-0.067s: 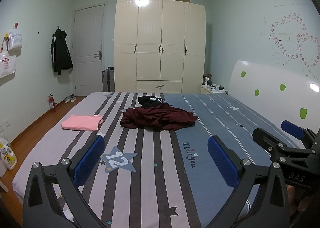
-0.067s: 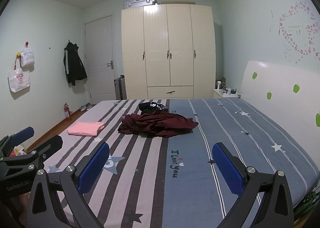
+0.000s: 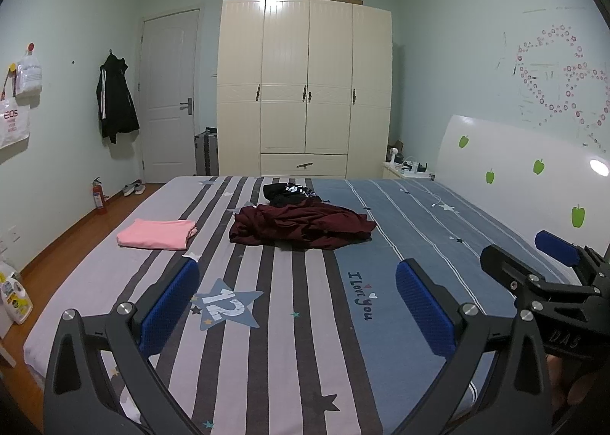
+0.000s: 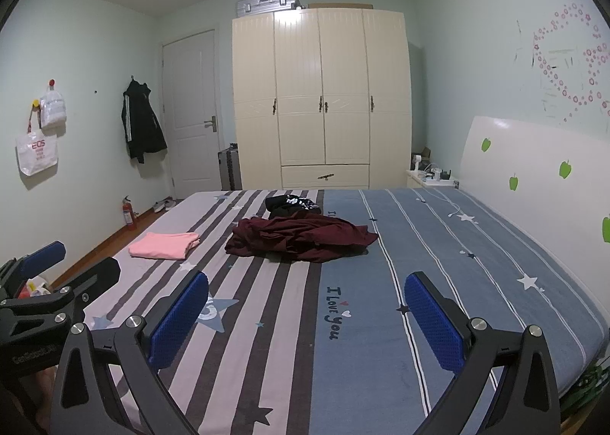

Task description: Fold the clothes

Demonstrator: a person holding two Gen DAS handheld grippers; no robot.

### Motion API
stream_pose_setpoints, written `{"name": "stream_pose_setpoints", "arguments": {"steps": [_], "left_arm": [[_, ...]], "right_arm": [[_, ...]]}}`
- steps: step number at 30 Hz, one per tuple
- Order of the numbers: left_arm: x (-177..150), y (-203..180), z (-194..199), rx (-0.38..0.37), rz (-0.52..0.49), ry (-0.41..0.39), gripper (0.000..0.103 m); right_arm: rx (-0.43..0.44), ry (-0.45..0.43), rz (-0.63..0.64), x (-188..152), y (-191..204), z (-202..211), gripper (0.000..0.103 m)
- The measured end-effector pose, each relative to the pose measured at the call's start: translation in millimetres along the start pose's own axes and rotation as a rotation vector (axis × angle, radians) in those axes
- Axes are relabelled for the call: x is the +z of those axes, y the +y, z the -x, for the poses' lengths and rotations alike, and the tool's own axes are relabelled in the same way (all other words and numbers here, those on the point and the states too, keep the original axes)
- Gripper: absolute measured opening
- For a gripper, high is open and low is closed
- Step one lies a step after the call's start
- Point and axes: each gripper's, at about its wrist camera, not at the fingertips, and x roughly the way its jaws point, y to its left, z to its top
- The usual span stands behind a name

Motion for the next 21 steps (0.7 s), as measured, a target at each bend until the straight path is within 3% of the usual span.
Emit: {"name": "stream_pose_setpoints", "arguments": {"steps": [21], "left_arm": [[9.2,-5.9,4.0,-0.003,-0.01,-0.01,0.102]], "right_arm": [[-0.005,-0.01,0.0,0.4,6.8,0.6,0.102]]}}
